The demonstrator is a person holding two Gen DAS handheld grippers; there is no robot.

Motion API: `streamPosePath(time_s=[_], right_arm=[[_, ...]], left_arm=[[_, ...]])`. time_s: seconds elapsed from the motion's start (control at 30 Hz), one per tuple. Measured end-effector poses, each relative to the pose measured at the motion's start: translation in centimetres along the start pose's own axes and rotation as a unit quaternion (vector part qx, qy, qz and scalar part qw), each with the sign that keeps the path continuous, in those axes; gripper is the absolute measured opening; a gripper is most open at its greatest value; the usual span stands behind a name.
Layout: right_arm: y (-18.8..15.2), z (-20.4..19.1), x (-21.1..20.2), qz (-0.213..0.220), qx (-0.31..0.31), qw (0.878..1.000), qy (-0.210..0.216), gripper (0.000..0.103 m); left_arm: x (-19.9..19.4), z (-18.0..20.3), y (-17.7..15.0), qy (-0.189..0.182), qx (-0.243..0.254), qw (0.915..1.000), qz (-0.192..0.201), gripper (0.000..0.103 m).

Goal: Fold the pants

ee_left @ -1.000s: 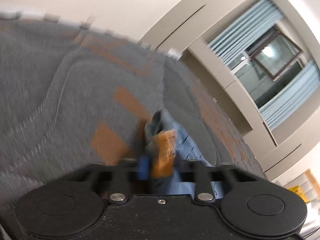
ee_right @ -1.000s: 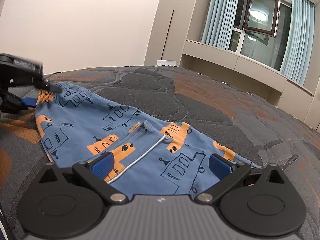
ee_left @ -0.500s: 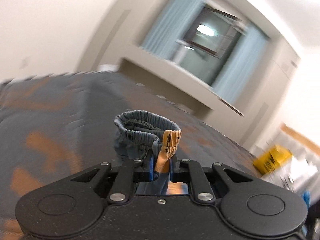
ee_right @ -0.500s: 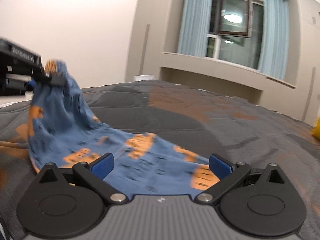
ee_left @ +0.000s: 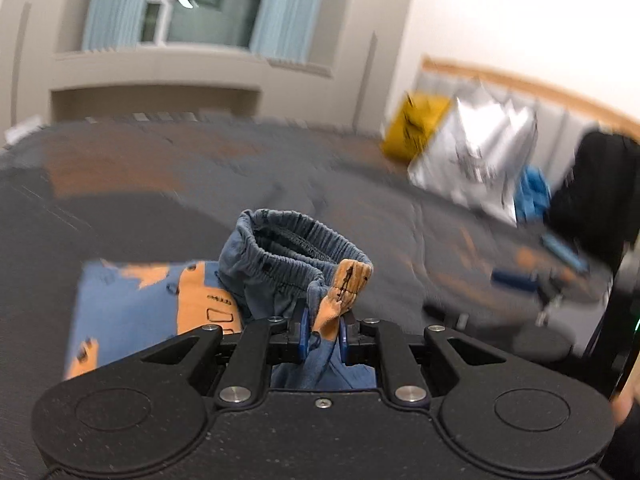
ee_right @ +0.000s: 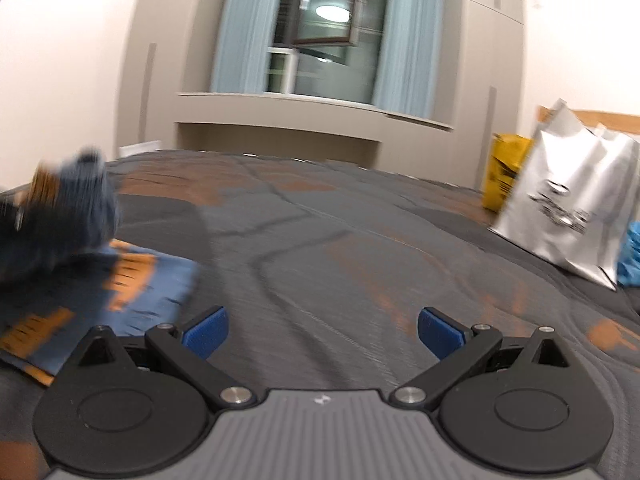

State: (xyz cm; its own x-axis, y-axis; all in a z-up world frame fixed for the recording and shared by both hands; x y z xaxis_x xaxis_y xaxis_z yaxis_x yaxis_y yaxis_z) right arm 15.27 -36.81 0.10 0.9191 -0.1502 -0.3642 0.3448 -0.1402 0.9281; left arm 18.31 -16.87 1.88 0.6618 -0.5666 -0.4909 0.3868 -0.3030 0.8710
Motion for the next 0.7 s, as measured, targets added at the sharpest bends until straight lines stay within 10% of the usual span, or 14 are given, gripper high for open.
streamPosePath(time_s=[0.13,0.27,0.43,0.7], right_arm=[[-0.5,2.3,-0.2,-0.008,0.030,1.000,-0.002,0.103],[-0.3,2.5,0.0,-0.010,0.030,0.999,0.012,0.103],[0.1,0.8,0.2,-0.015,0.032,0.999,0.036,0.103],[1.4,-4.7,-0.1,-0.030,0.054,0.989,0.133,0.103]], left_arm=[[2.3,0.5,-2.6,-0.005,-0.008,0.9991,-0.041,0.023],[1.0,-0.3,-3.2,-0.031,-0.043,0.9984,-0.020,0.072],[-3.4,-2.7,-2.5,-0.001,-0.066,0.9977,0.020,0.094],[-6.4,-9.2,-4.5,0.173,-0.141,0.9747,0.017,0.102]])
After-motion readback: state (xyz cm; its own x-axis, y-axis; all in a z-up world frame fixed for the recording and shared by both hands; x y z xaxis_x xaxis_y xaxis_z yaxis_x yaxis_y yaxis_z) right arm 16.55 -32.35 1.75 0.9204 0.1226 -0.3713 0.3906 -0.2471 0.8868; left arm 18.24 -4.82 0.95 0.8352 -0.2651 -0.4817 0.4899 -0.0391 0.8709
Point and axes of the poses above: each gripper's, at about its wrist camera, not at the fingertips, and x roughly the way its jaws point, z to its right, y to its top, the point moved 4 cm from there along x, roughly the way its jaws point, and after that the axes turned 11 degrees about x, right-handed, at the moved point
